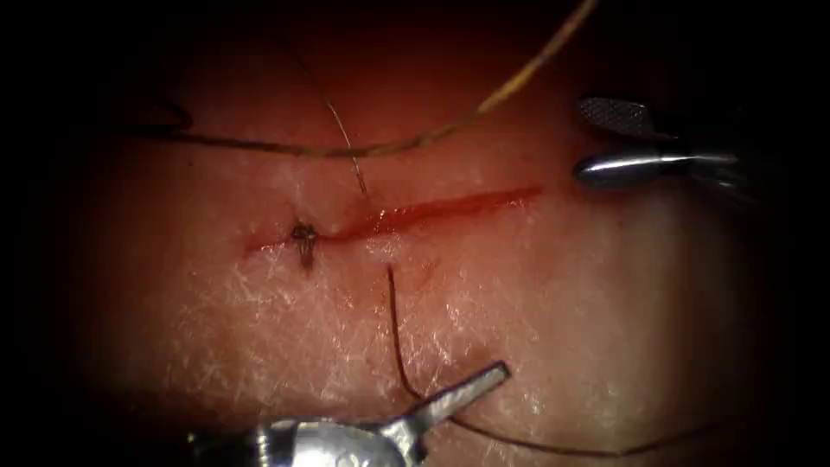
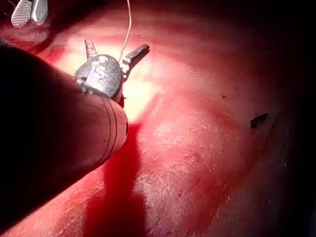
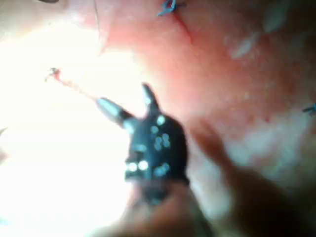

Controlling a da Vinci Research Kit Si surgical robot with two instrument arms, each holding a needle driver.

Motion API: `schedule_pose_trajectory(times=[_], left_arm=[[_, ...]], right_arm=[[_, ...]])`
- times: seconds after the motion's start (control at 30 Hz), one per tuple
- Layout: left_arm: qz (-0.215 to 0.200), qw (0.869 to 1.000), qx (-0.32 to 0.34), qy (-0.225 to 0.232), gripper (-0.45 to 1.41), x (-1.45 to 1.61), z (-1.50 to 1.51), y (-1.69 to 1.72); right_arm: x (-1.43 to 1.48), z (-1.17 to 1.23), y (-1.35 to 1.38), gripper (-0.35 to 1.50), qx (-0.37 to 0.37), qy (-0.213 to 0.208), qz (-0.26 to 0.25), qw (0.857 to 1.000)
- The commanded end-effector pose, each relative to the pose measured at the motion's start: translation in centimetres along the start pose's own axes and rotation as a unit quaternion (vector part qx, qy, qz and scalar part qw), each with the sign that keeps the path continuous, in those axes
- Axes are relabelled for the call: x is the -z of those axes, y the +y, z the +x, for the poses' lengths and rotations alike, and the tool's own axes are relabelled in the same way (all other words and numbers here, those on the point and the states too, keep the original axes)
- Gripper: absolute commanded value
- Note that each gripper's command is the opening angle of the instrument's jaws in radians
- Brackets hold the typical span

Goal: Wound Closure

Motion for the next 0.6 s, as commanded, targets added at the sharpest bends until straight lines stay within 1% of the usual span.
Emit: schedule_pose_trajectory(times=[0.03,0.1,0.13,0.27,0.37,0.43,0.53,0.6], left_arm=[[0.004,1.0,0.002,-0.005,1.03,-0.14,-0.02,0.07],[0.004,1.0,0.002,-0.006,1.03,-0.16,0.0,0.1],[0.006,1.0,0.003,-0.009,1.06,-0.18,0.03,0.14],[0.01,1.0,0.005,-0.01,1.06,-0.2,0.09,0.15],[0.025,1.0,0.003,-0.016,1.06,-0.23,0.1,0.12],[0.029,0.999,0.013,-0.02,1.06,-0.27,0.12,0.11],[0.033,0.999,0.019,-0.016,1.06,-0.29,0.2,0.1],[0.036,0.999,0.023,-0.012,1.04,-0.31,0.31,0.1]], right_arm=[[-0.16,-0.05,-0.03,1.28,-0.001,0.001,0.003,1.0],[-0.18,-0.05,-0.03,1.28,-0.001,0.001,0.002,1.0],[-0.23,-0.05,-0.05,1.28,-0.002,0.002,0.004,1.0],[-0.28,-0.07,-0.09,1.26,-0.001,0.003,0.01,1.0],[-0.34,-0.11,-0.1,1.26,0.001,0.005,0.01,1.0],[-0.37,-0.14,-0.11,1.25,0.002,0.004,0.01,1.0],[-0.37,-0.16,-0.12,1.25,0.004,0.004,0.012,1.0],[-0.38,-0.17,-0.12,1.25,0.004,0.004,0.013,1.0]])
